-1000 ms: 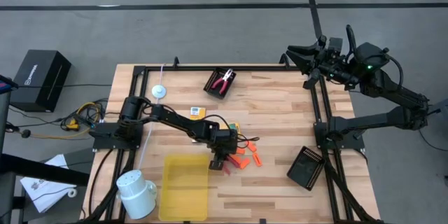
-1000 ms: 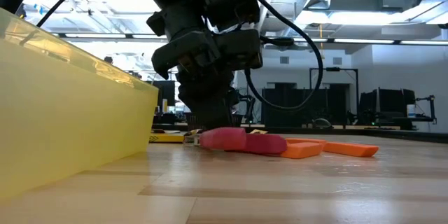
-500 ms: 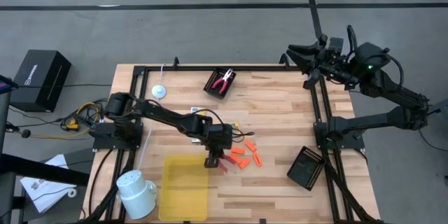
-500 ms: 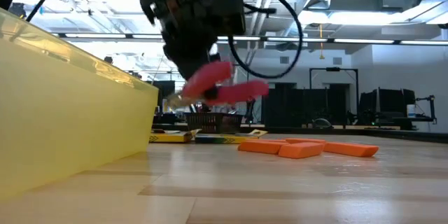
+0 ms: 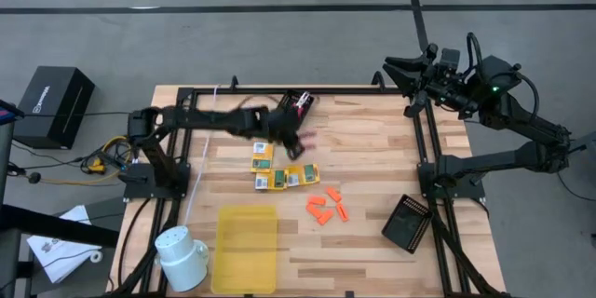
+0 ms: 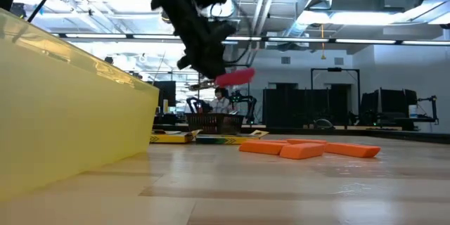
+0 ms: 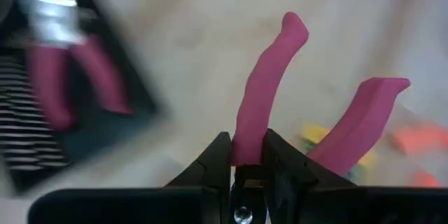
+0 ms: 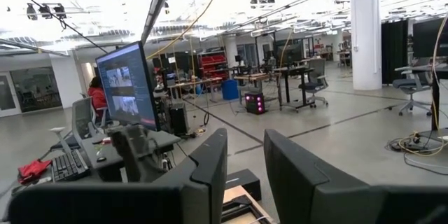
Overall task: Pick & Place School Supplies
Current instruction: Put the red puncher into the top black bin
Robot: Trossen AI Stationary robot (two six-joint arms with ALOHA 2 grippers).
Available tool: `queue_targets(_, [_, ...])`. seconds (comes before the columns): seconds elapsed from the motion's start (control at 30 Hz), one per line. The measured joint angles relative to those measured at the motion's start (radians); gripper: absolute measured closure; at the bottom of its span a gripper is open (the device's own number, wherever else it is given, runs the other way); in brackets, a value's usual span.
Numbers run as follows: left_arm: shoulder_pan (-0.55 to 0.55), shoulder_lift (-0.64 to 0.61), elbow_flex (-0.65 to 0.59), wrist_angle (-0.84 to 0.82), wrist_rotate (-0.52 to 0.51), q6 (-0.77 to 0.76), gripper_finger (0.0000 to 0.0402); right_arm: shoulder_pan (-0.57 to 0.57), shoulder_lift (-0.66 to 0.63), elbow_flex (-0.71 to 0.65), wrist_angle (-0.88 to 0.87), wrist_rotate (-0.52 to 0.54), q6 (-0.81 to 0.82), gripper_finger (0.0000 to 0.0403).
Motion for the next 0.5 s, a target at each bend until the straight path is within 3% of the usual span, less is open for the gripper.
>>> queue_targets(0.23, [0.188,0.000,0.000,0.100,0.015,-0.018,0.0354,0.000,0.000,0.000,-0.001,0.000,0.009,0.0315])
queue_targets(0.5, [0.263,0.003,0.000,0.185,0.036,-0.052,0.0354,0.000,0.000,0.000,-0.002,0.000,0.006,0.0315])
